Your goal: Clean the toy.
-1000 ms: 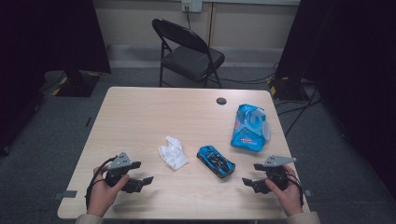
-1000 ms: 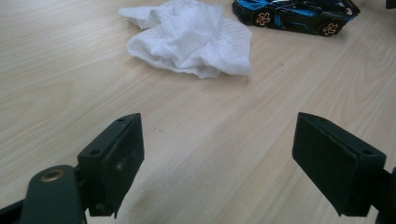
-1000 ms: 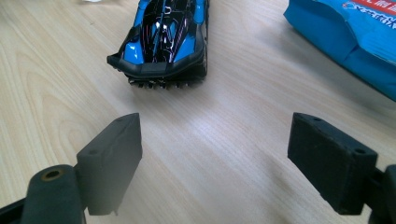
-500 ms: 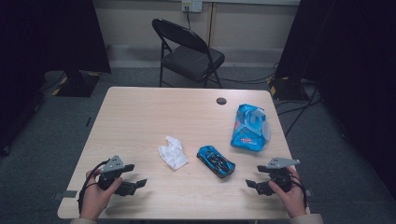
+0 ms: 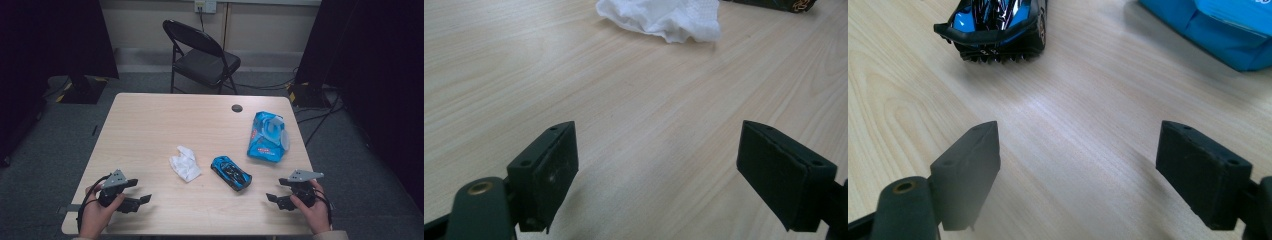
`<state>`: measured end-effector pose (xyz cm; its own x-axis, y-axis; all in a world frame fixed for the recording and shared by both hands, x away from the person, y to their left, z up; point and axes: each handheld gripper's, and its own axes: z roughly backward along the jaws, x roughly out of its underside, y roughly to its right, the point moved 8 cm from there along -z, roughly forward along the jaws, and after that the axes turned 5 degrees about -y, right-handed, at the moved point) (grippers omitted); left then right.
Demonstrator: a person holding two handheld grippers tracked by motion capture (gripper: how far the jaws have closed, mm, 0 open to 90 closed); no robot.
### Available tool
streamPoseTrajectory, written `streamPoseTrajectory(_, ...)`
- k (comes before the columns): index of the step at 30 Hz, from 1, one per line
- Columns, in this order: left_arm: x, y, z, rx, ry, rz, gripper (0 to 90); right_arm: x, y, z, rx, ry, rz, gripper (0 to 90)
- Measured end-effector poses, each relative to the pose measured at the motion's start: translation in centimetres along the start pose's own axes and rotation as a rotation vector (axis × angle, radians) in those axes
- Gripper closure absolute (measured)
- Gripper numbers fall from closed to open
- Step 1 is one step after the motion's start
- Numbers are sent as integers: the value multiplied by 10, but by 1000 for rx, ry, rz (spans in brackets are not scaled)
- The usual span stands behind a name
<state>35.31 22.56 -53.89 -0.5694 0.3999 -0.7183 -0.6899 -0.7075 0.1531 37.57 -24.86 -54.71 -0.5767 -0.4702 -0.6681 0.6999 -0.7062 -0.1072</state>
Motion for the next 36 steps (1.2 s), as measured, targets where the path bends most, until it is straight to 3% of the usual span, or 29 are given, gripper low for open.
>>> streamPoseTrajectory(24,16,-8,10,-20,-16,13,165,13,8,-2,34,-31,14,180)
streamPoseTrajectory(36,26,-12,12,-34,-48,-7,164,14,8,-4,47,-16,35,179)
